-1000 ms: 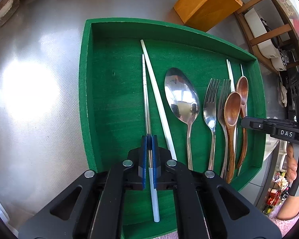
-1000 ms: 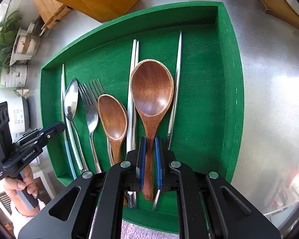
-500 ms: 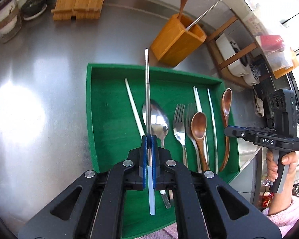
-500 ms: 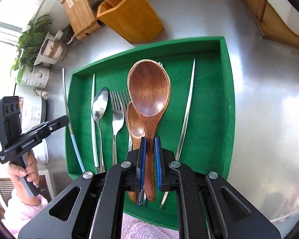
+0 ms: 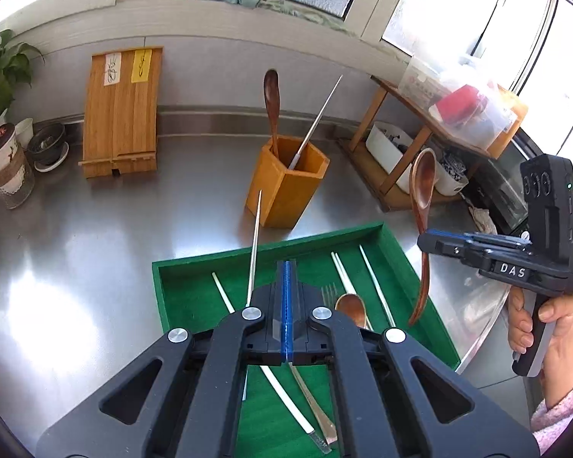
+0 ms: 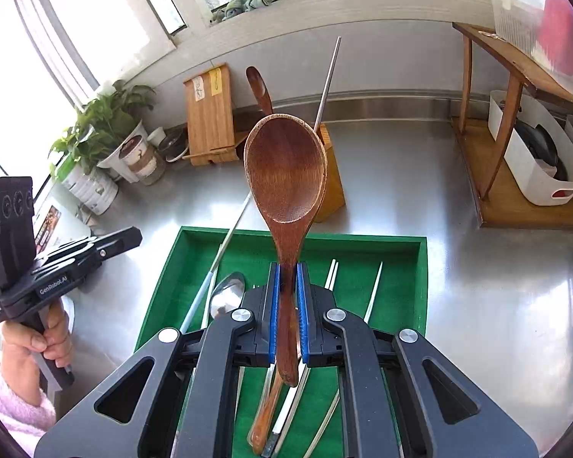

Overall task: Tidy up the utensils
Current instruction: 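Lift both utensils and lower them into the orange wooden holder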

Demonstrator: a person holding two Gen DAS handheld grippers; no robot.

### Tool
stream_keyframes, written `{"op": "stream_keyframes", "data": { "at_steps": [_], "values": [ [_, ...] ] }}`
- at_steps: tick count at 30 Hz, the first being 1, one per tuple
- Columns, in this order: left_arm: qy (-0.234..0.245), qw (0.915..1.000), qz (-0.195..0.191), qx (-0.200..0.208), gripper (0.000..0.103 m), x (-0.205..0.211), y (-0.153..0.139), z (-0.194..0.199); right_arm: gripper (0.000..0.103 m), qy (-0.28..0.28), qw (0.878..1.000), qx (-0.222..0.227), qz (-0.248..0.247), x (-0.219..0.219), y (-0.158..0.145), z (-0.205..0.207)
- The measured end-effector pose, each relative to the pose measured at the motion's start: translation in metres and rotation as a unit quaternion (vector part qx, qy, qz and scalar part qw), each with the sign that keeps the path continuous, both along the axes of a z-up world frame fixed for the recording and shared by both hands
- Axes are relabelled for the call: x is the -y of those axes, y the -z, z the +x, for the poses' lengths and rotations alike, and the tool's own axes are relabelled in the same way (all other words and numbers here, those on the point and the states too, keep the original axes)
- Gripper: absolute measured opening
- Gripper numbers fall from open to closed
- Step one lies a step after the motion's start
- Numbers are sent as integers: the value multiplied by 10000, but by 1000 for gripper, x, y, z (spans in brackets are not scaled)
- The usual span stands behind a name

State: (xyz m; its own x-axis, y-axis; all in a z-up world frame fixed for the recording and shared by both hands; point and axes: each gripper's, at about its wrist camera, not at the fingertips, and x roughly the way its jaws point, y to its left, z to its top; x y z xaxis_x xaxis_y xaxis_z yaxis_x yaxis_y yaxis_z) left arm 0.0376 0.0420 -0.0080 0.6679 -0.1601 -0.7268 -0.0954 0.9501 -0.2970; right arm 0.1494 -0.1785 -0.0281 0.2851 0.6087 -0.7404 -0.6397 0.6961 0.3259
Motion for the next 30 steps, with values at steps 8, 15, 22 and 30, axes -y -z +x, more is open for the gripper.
{"op": "stream_keyframes", "data": {
  "at_steps": [8, 15, 22, 30],
  "values": [
    [182, 9970, 160, -732, 28, -8, 45, 30, 9, 14, 9995, -301, -127, -1, 16, 3],
    [499, 9908, 67, -1255, 34, 3, 68, 57, 9, 82, 9986, -506, -141, 5, 27, 9],
    [681, 9835, 336, -1641, 32, 18, 86, 79, 9, 95, 9977, -647, -188, 11, 35, 11],
    [692, 9790, 561, -1833, 5, 22, 94, 87, 9, 164, 9975, -659, -173, 17, 40, 16]
  ]
}}
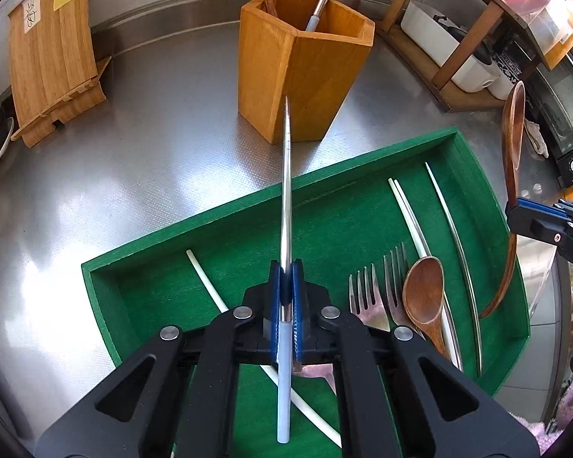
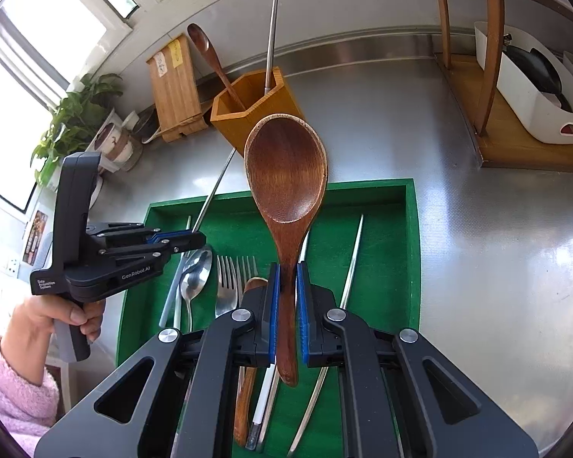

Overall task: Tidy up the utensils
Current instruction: 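Lift both utensils and lower them into the orange wooden holder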

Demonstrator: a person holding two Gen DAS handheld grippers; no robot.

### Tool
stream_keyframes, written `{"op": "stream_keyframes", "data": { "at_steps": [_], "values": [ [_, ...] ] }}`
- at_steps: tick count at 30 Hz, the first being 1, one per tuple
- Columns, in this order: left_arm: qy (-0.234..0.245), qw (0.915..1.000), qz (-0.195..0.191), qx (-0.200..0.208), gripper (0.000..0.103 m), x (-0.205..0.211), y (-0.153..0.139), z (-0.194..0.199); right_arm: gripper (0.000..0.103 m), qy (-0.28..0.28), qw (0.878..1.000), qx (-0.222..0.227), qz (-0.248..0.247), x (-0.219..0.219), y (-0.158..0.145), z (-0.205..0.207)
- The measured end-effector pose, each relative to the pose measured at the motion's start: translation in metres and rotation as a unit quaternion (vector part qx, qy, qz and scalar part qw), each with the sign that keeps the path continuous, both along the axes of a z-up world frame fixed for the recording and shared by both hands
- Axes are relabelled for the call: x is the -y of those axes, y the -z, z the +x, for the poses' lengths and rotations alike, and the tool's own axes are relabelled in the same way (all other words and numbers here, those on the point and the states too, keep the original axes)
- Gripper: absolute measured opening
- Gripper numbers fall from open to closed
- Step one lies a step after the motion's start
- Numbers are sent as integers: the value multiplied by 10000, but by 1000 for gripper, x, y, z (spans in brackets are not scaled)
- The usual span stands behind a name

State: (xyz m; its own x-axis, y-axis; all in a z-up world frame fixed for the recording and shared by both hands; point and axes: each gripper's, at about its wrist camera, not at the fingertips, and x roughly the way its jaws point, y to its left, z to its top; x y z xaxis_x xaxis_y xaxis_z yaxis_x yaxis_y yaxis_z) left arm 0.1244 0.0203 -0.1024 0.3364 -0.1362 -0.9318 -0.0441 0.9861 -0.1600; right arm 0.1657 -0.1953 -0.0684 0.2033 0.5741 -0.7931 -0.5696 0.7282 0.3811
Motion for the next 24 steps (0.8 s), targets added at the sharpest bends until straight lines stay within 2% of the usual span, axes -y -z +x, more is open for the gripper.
{"op": "stream_keyframes", "data": {
  "at_steps": [7, 14, 18, 24],
  "values": [
    [-21, 9982, 70, 600, 4, -2, -31, -11, 9, -12, 9986, 511, 154, -4, -24, 1],
    [-53, 9891, -11, 1472, 4, -3, -79, -27, 9, 13, 9947, 980, 325, -15, -49, 5],
    [-108, 9756, -27, 2193, 4, -5, -105, -34, 9, 101, 9890, 1377, 523, -18, -64, 9],
    [-408, 9464, -262, 3193, 4, -17, -135, -34, 9, 335, 9777, 1788, 1050, -26, -87, 28]
  ]
}}
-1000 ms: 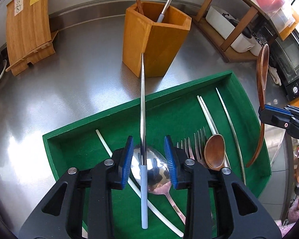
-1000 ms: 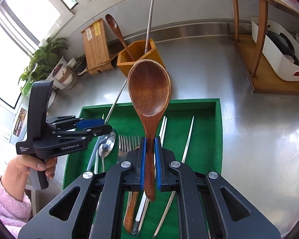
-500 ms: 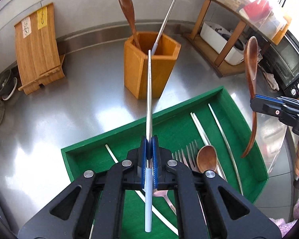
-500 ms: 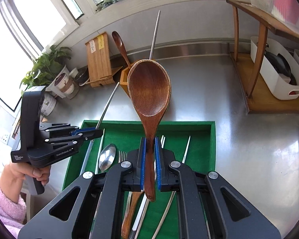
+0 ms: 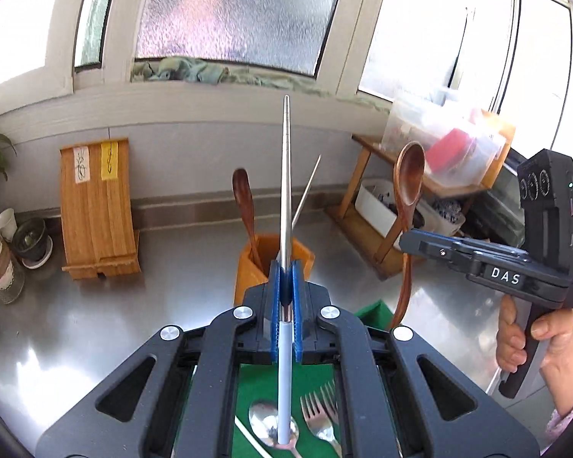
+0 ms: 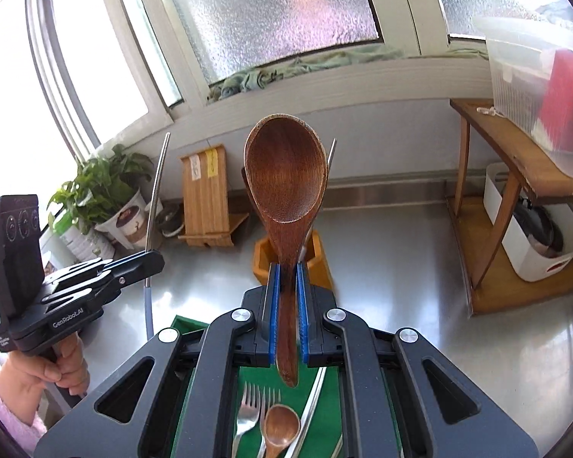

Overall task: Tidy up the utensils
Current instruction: 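Lift both utensils and lower them into the orange wooden holder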

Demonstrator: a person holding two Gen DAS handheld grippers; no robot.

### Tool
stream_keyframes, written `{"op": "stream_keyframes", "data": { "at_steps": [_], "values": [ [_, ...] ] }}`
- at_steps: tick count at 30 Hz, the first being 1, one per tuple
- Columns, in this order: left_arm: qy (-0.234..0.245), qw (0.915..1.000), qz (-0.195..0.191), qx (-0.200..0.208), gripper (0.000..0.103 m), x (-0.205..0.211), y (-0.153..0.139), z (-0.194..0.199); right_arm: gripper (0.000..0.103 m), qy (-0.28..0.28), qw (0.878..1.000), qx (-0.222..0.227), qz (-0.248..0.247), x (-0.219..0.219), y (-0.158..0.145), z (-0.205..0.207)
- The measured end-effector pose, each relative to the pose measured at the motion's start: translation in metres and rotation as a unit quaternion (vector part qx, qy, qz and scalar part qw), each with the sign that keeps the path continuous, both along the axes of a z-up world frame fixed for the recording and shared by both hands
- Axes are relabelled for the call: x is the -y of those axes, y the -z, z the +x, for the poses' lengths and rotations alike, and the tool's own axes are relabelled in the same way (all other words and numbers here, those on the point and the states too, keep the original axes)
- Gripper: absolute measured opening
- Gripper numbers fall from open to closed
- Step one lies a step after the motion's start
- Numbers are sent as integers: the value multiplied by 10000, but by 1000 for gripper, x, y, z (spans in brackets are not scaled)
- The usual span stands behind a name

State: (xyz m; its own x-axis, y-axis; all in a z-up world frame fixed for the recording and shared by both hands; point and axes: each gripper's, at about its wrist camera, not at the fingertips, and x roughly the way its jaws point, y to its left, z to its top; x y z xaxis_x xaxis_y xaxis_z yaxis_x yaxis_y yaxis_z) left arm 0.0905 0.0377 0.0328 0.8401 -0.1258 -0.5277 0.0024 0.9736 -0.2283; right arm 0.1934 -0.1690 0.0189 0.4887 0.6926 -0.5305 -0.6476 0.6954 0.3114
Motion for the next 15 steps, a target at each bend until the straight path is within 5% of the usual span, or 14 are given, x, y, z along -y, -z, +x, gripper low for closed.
{"op": "stream_keyframes", "data": {
  "at_steps": [7, 15],
  "values": [
    [-272, 9952, -279, 902, 4, -18, -19, 22, 9, 219, 9974, 485, 493, -24, -15, 27],
    [-536, 9860, -731, 1400, 4, -39, -8, 66, 9, 224, 9977, 434, 465, -53, -1, 50]
  ]
}}
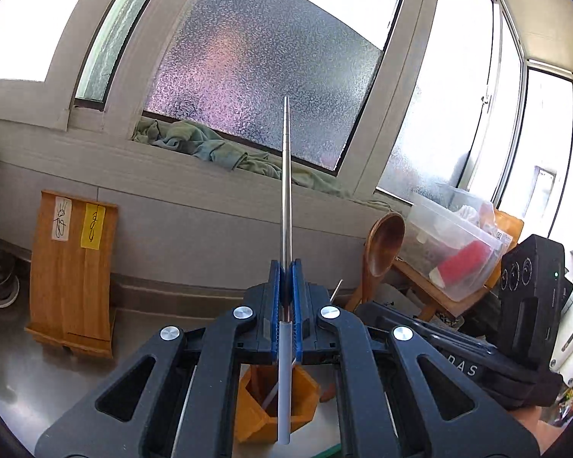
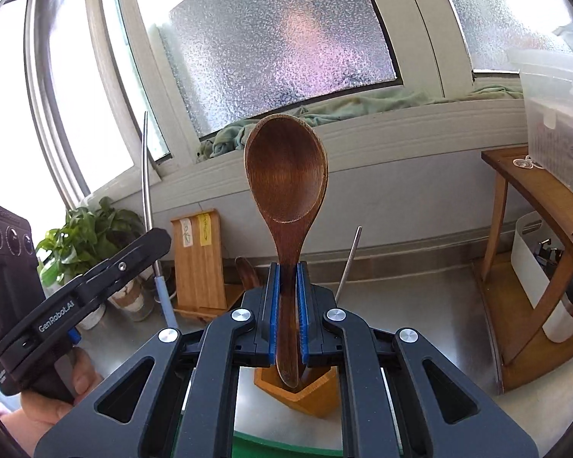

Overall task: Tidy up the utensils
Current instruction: 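Lift both utensils and lower them into the orange wooden holder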

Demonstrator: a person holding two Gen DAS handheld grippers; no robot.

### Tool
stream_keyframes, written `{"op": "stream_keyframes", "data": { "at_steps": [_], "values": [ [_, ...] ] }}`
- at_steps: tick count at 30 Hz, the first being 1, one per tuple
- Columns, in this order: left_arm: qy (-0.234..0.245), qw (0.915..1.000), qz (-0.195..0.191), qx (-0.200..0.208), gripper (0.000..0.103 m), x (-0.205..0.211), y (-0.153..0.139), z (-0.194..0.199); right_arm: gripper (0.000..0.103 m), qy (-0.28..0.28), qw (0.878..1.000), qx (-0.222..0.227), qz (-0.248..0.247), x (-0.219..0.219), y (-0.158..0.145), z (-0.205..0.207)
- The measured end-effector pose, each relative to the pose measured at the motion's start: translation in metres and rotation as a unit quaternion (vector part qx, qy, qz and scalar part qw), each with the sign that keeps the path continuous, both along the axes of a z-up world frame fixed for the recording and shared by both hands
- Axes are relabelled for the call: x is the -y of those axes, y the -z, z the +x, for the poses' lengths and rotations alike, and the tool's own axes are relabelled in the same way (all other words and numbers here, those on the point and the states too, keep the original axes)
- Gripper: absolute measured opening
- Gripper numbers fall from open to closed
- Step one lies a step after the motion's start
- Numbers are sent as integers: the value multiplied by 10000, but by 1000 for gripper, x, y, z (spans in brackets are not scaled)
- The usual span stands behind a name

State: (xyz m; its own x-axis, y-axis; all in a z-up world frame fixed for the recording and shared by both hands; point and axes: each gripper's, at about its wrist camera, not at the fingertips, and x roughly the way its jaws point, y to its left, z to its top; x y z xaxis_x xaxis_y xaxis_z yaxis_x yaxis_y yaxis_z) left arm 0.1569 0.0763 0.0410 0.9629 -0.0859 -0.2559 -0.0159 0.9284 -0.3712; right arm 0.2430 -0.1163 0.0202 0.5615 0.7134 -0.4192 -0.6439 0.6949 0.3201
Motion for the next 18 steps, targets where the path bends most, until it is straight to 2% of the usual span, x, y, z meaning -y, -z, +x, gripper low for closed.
{"op": "stream_keyframes", "data": {
  "at_steps": [3, 7, 18],
  "values": [
    [-14, 9998, -171, 47, 4, -3, 12, 13, 9, 33, 10000, -83, 39, 0, 6, 6],
    [-19, 9997, -208, 119, 4, -2, 28, 27, 9, 88, 9999, -123, 34, 1, 13, 11],
    [321, 9993, 192, 86, 5, 15, 62, 31, 9, -13, 9998, -6, -218, 2, 36, 5]
  ]
}}
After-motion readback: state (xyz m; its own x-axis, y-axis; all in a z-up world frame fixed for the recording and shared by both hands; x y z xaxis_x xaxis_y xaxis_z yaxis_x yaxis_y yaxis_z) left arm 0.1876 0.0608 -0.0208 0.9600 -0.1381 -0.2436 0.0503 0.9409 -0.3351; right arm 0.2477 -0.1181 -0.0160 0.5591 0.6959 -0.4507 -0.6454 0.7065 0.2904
